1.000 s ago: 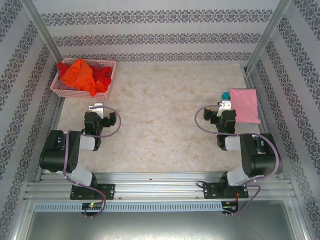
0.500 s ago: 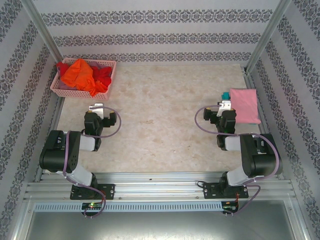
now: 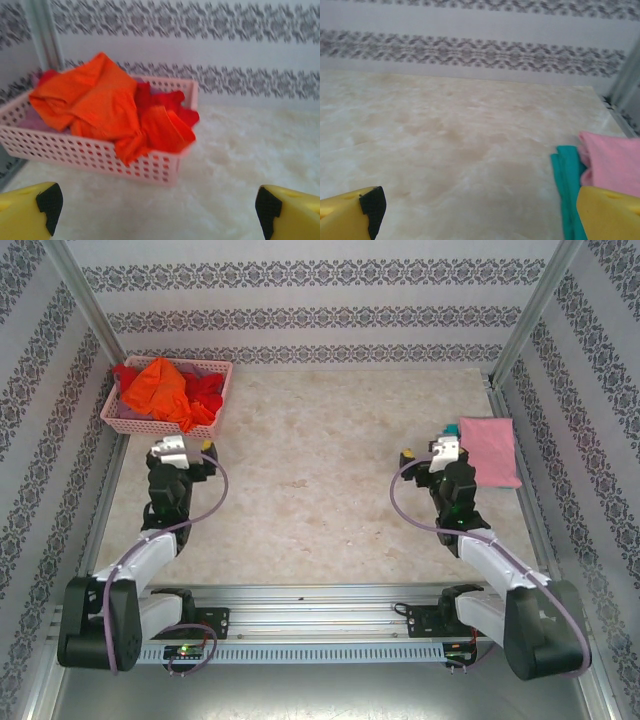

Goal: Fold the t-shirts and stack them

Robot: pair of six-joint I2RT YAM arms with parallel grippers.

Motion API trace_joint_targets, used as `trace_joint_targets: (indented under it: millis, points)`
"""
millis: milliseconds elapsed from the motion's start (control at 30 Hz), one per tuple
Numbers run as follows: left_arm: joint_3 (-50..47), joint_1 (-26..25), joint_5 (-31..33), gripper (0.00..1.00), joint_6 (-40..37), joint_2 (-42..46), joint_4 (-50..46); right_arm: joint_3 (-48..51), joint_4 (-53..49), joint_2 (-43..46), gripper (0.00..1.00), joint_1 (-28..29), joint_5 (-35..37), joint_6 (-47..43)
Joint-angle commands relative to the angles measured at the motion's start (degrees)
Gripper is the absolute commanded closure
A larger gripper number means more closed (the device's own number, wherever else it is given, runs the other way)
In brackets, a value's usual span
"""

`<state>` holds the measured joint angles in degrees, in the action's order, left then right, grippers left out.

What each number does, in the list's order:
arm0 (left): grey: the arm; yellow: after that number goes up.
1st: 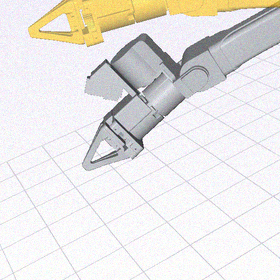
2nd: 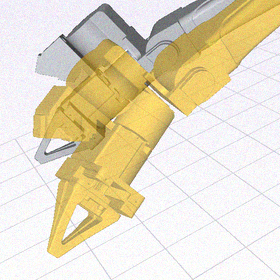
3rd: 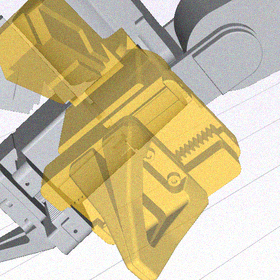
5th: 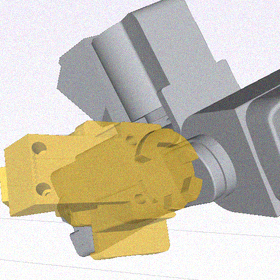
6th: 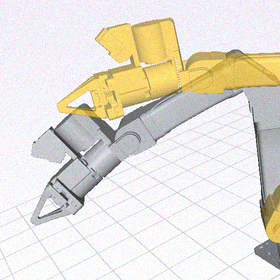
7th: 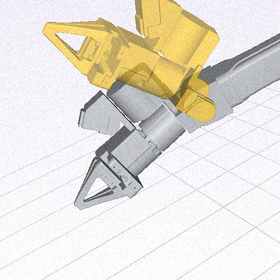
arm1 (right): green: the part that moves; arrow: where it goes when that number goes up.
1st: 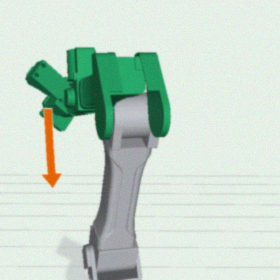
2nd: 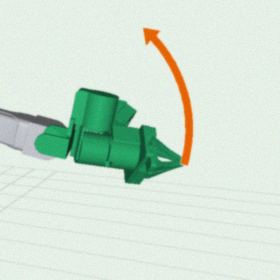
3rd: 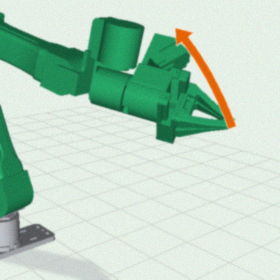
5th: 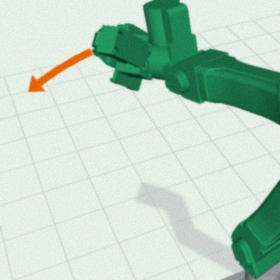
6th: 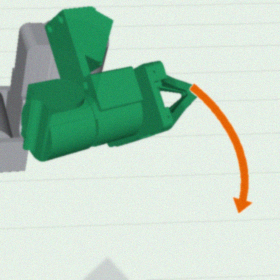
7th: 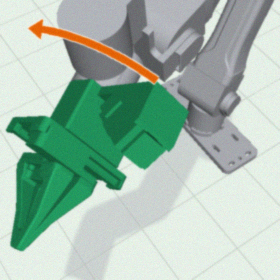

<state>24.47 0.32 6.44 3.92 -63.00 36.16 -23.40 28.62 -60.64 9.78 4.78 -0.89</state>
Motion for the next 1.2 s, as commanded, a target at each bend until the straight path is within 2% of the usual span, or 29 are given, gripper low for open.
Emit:
trace_joint_targets:
  millis: [0,200,400,533,700,1000,1067,1167]
  points:
    - [7.7,-0.41,8.48,0.0,7.84,1.17,-16.32,-5.06,-9.05,2.58,0.02,4.82,1.71,-3.79]
    - [23.34,0.29,19.03,0.0,17.82,-7.93,-30.35,-12.53,-10.79,1.48,0.02,16.64,2.61,-5.7]
    - [39.65,5.34,17.73,0.0,24.02,-21.98,-39.92,-19.76,-10.56,-3.68,0.02,27.32,3.74,-7.18]
    - [56.39,8.81,16.24,0.0,30.24,-34.23,-56.46,-22.46,-9.28,-7.05,0.02,31.81,5.13,-7.34]
    - [77.75,11.05,11.73,0.0,33.95,-49.85,-74.79,-23.27,-7.65,-9.96,0.02,34.04,5.16,-5.74]
    - [115.12,12.43,5.12,0.01,34.84,-76.21,-97.01,-23.18,-7.71,-10.74,0.02,34.17,7.26,-8.06]
    - [122.89,12.43,3.55,0.09,34.71,-81.36,-100.25,-23.05,-8.01,-10.66,0.02,34.16,7.54,-8.64]
    - [127.22,12.52,1.33,0.27,35.55,-84.6,-101.43,-22.42,-8.4,-10.21,0.02,34.12,7.87,-8.87]
